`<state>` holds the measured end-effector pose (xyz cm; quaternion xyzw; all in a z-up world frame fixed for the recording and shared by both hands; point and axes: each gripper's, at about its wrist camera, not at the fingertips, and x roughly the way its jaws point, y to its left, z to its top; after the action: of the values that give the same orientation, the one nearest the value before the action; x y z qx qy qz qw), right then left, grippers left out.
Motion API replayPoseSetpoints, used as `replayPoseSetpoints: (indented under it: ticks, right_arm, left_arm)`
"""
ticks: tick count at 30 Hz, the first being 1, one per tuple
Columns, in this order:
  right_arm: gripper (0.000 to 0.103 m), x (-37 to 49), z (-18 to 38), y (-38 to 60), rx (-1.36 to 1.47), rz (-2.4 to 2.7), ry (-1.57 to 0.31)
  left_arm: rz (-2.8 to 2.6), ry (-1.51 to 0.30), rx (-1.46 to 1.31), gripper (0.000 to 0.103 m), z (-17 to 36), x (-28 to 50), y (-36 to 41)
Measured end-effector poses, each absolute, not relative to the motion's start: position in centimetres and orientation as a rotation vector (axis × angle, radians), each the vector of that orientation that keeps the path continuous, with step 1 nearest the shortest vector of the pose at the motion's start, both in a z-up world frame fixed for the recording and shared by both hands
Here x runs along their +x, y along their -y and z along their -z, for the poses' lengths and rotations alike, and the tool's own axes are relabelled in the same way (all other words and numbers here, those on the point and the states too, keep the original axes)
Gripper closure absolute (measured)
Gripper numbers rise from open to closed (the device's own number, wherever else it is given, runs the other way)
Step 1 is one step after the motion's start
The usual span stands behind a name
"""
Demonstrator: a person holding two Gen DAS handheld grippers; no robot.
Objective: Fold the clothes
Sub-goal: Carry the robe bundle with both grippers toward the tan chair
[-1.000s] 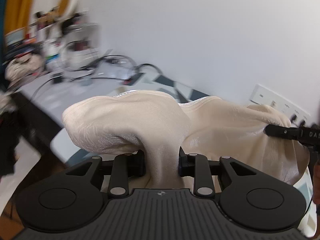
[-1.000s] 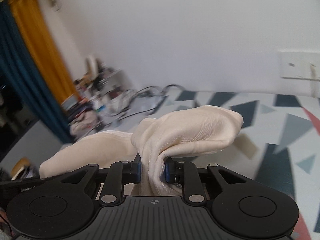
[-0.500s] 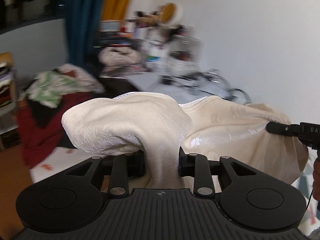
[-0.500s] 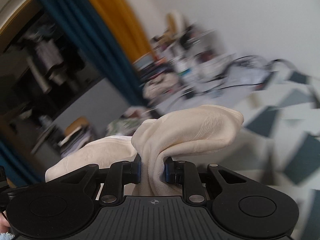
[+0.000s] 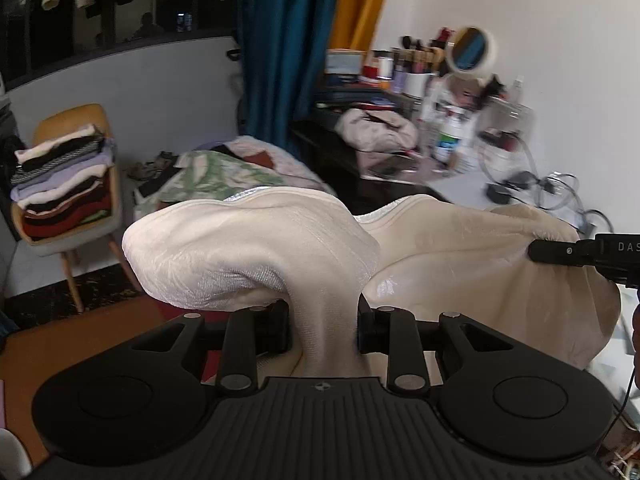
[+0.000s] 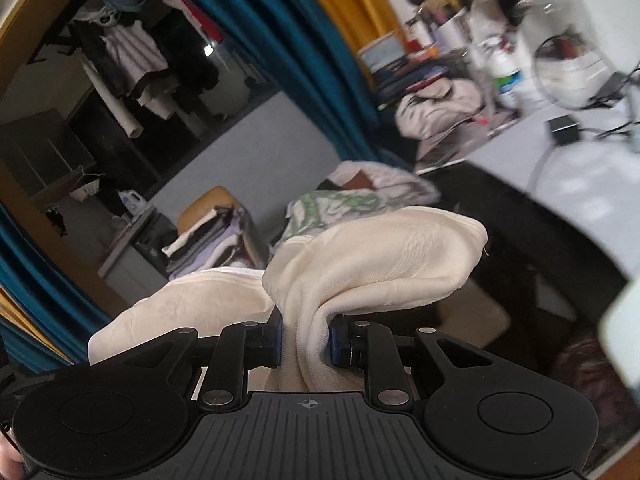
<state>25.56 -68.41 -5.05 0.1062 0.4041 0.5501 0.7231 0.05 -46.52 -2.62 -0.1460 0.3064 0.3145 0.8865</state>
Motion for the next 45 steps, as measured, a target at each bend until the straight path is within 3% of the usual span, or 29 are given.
replayPoseSetpoints:
  ticks: [19,35,45]
  right_arm:
    - [0.084,29.9,4.6,40.9,0.195,-1.373,-0.91]
    - [0.084,14.6,7.0,13.6,0.277,-1.223,-1.012]
    - [0.085,10.5,7.0,-4.8,0.245,-1.283,-0.986]
  left_arm:
    - [-0.81,-0.571,-0.425,0.074,2.4,-2.2,25.7]
    - [-0.723,-0.578,-0.372,0.076,1.5,-16.2,-1.1]
    - [-0.793,-0.52,-0.429,0.087,2.9,-20.5,-17.1]
